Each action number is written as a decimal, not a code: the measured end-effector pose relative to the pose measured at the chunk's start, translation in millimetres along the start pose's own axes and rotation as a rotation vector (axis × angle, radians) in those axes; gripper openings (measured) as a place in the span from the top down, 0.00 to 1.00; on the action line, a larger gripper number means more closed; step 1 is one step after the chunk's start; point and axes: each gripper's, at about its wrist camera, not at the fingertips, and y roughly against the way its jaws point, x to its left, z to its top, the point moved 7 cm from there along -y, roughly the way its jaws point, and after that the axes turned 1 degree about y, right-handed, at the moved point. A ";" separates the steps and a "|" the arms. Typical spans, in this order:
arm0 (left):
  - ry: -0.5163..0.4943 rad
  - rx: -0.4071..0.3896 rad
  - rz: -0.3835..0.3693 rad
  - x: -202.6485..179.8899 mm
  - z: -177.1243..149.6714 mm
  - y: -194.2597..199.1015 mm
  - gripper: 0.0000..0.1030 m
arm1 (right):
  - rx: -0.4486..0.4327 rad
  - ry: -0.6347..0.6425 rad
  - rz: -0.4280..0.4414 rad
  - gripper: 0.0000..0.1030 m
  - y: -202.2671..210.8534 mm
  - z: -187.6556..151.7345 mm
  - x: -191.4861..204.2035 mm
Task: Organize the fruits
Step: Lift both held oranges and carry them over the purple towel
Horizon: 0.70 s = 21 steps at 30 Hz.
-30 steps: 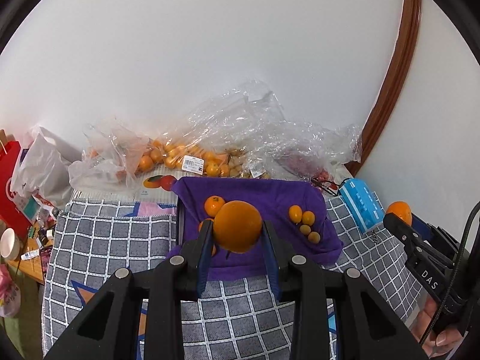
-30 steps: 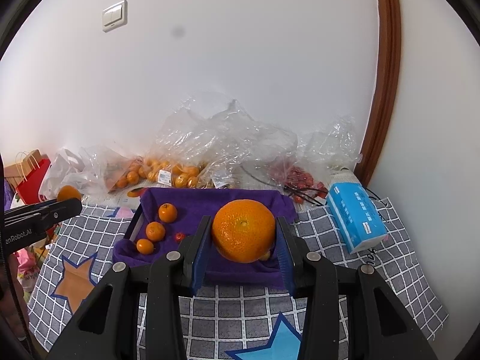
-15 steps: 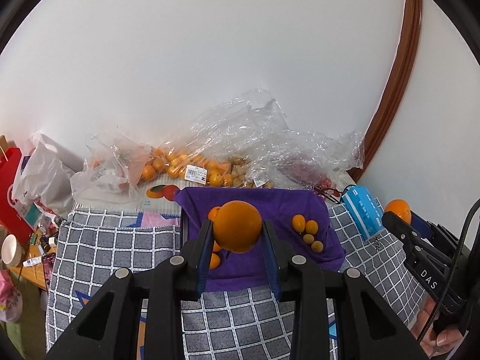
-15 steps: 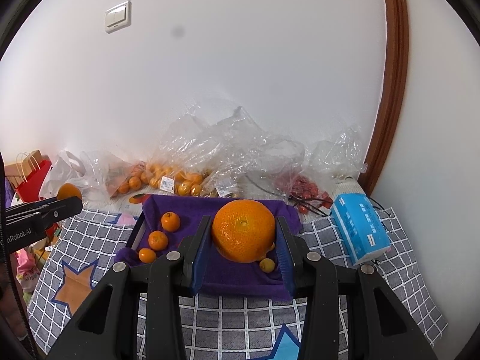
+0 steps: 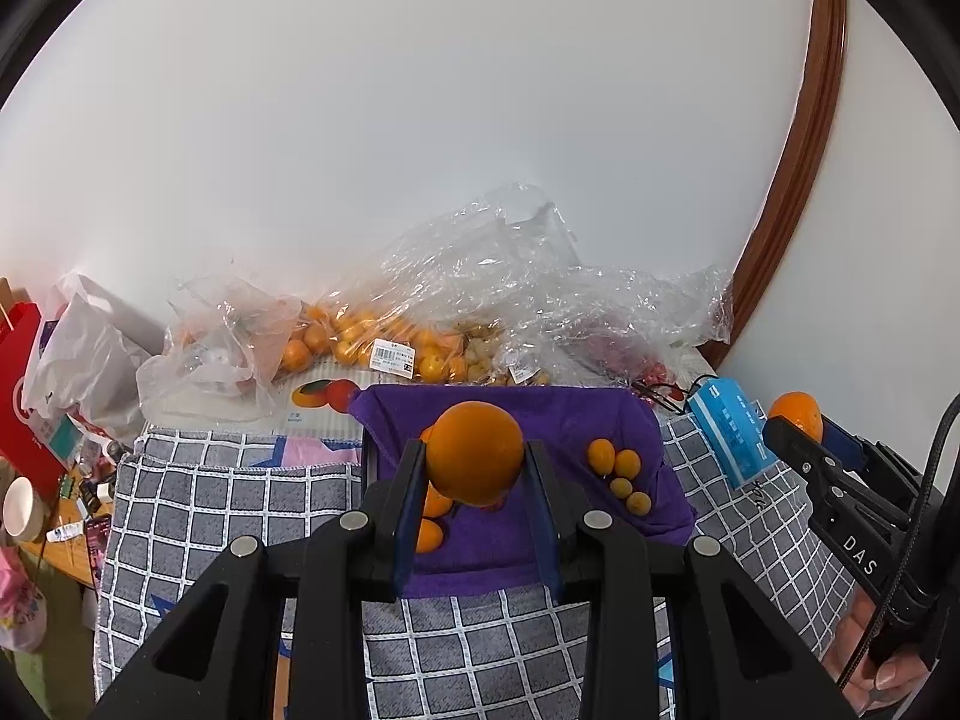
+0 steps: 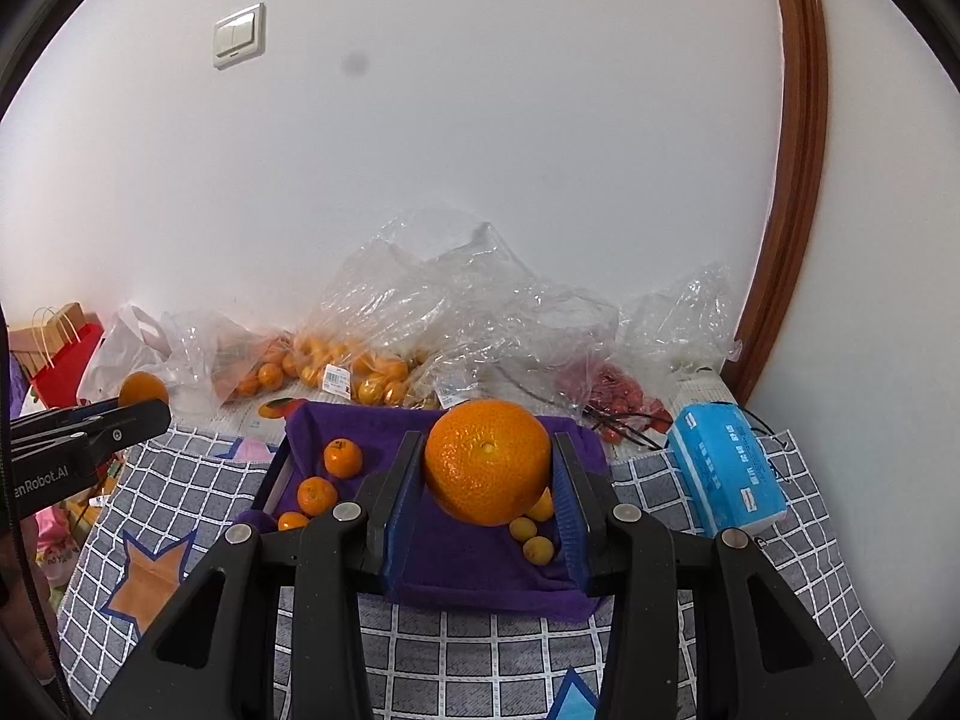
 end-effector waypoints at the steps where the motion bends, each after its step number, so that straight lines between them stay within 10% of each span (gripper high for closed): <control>1: 0.002 0.001 0.000 0.1 0.6 -1.2 0.71 | 0.000 0.000 0.000 0.60 -0.8 0.6 -0.1; 21: -0.003 0.035 -0.006 4.0 9.9 -37.2 0.71 | 0.019 -0.006 0.007 0.60 -31.3 5.2 -0.2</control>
